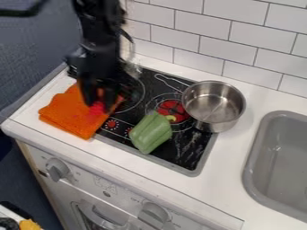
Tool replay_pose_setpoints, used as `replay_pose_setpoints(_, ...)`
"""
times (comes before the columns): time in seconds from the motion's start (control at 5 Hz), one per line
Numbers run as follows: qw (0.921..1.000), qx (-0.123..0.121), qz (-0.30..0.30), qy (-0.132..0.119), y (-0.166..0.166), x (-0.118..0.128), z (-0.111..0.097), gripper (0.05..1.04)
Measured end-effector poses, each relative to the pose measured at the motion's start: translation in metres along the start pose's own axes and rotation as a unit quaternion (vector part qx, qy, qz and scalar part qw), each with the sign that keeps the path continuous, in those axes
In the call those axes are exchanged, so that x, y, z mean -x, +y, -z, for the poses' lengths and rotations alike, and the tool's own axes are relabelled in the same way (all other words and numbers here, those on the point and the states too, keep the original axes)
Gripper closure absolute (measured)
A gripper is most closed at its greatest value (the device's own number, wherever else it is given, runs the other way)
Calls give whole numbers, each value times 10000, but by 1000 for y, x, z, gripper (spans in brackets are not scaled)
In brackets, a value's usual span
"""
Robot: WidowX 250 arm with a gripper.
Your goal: Place the orange carrot to the left side of the green bell pepper
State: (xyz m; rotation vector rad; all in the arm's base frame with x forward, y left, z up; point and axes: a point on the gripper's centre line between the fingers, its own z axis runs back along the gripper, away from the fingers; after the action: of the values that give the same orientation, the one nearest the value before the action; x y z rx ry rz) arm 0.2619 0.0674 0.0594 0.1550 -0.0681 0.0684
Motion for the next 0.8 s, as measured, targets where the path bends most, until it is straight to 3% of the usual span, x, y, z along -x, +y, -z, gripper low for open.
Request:
replay_pose_setpoints(0.4, 9992, 147, 243, 279, -19, 1, 26, 690)
replay_pose_setpoints(0.8, 9993, 109, 71, 363, -18, 3, 31, 690)
